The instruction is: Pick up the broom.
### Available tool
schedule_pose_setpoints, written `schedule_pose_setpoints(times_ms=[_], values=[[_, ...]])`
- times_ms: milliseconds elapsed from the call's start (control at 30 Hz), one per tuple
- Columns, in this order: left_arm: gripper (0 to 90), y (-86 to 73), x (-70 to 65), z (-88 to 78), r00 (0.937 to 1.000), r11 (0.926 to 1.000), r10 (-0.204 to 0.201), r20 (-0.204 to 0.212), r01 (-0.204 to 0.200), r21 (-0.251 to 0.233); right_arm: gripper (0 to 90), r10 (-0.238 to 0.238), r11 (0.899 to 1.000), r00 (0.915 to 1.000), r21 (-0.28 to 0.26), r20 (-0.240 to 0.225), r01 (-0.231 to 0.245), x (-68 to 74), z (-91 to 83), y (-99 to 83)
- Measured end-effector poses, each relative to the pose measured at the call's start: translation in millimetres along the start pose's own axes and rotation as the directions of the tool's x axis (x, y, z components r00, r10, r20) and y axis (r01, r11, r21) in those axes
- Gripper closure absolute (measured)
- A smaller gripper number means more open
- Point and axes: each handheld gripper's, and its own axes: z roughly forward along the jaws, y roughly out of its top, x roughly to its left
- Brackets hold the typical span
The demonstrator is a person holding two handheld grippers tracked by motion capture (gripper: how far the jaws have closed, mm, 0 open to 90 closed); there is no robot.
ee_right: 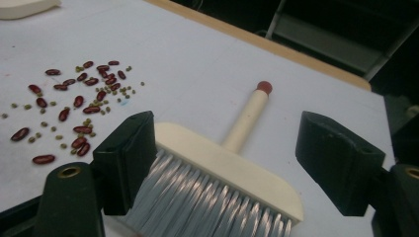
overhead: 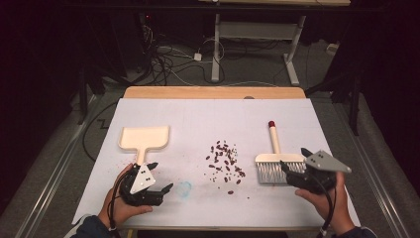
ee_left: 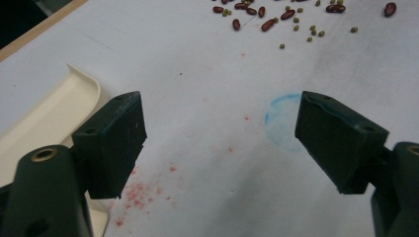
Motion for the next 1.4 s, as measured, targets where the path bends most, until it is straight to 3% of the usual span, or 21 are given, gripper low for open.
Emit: schedule_pose_setpoints(times_ms=[33,67,167,200,233,267,300,333,367,400,433,500,533,600,633,700,833,1100,1333,1367,1400], values=[[19.1,0.2,0.1,0.1,1.0000,1.0000,-0.003,0.001,0.003,-0.001,24.7,0.032,0.998,0.9994,0.060,0.010,-0.032,-8.4,13.0,9.2],[19.1,0.5,0.2,0.2,1.0000,1.0000,-0.006,0.000,0.006,-0.001,24.7,0.032,0.998,0.9994,0.060,0.010,-0.032,-8.4,13.0,9.2],[19.1,0.5,-0.1,1.4,1.0000,1.0000,-0.005,0.000,0.005,0.003,24.6,0.092,0.985,0.9957,0.146,0.006,-0.092,-21.8,35.8,24.4],[19.1,0.2,-0.2,1.7,1.0000,1.0000,-0.002,-0.001,0.002,0.006,24.6,0.133,0.963,0.9910,0.235,0.016,-0.133,-27.3,53.8,32.6],[19.1,-0.2,-0.2,2.1,1.0000,1.0000,0.000,-0.002,0.000,0.009,24.6,0.133,0.963,0.9910,0.235,0.016,-0.133,-27.3,53.8,32.6],[19.1,-0.7,-0.1,2.4,1.0000,0.9999,-0.003,-0.001,0.003,0.011,24.6,0.151,0.954,0.9884,0.260,0.013,-0.149,-29.1,62.7,35.6],[19.2,-1.3,0.0,2.7,1.0000,0.9999,-0.005,-0.001,0.005,0.013,24.7,0.200,0.935,0.9799,0.300,-0.007,-0.188,-30.9,81.7,40.1],[19.2,-1.9,0.2,2.9,1.0000,0.9998,-0.006,0.000,0.006,0.016,24.7,0.200,0.935,0.9799,0.300,-0.007,-0.188,-30.9,81.7,40.1],[19.2,-2.2,0.7,3.0,1.0000,0.9999,0.002,-0.005,-0.001,0.015,26.1,0.202,0.922,0.9788,0.329,0.032,-0.202,-31.3,101.4,41.5],[19.2,-2.8,0.6,3.2,1.0000,0.9999,0.002,-0.007,-0.001,0.016,26.1,0.202,0.922,0.9788,0.329,0.032,-0.202,-31.3,101.4,41.5],[19.2,-3.3,0.4,3.3,1.0000,0.9998,0.004,-0.007,-0.004,0.020,29.6,0.228,0.900,0.9713,0.366,0.067,-0.237,-34.3,120.2,37.8],[19.1,-4.6,-0.2,3.1,1.0000,0.9996,0.008,-0.005,-0.008,0.026,32.4,0.258,0.874,0.9628,0.406,0.080,-0.268,-35.7,135.7,30.5],[19.1,-5.3,-0.4,2.9,1.0000,0.9996,0.008,-0.006,-0.008,0.029,32.4,0.258,0.874,0.9628,0.406,0.080,-0.268,-35.7,135.7,30.5],[19.2,-6.8,-0.2,2.4,0.9999,0.9994,0.010,-0.005,-0.010,0.034,41.1,0.244,0.842,0.9644,0.472,0.103,-0.263,-33.4,152.1,19.4],[19.5,-7.0,-0.3,2.4,0.9999,0.9993,0.012,-0.007,-0.012,0.036,41.3,0.245,0.838,0.9638,0.477,0.105,-0.265,-33.1,154.8,16.1],[19.8,-7.1,-0.5,2.4,0.9998,0.9992,0.015,-0.010,-0.014,0.038,45.0,0.256,0.844,0.9595,0.457,0.119,-0.281,-33.2,154.3,15.2],[19.9,-6.0,-2.2,1.9,0.9996,0.9989,0.023,-0.016,-0.022,0.041,65.4,0.243,0.861,0.9628,0.431,0.118,-0.270,-26.4,154.3,15.8],[20.2,-5.9,-4.2,4.3,0.9995,0.9981,0.031,-0.010,-0.031,0.054,70.6,0.232,0.876,0.9678,0.411,0.098,-0.252,-23.4,155.3,15.4],[20.4,-4.7,-4.4,4.1,0.9993,0.9980,0.035,-0.010,-0.034,0.052,70.7,0.226,0.909,0.9707,0.340,0.081,-0.240,-23.3,144.6,15.1],[20.4,-4.6,-4.3,4.1,0.9994,0.9981,0.034,-0.010,-0.033,0.051,70.7,0.226,0.909,0.9707,0.340,0.081,-0.240,-23.3,144.6,15.1],[20.6,-4.4,-4.2,4.0,0.9994,0.9982,0.034,-0.011,-0.033,0.050,70.7,0.216,0.925,0.9736,0.303,0.074,-0.228,-23.1,135.4,18.9]])
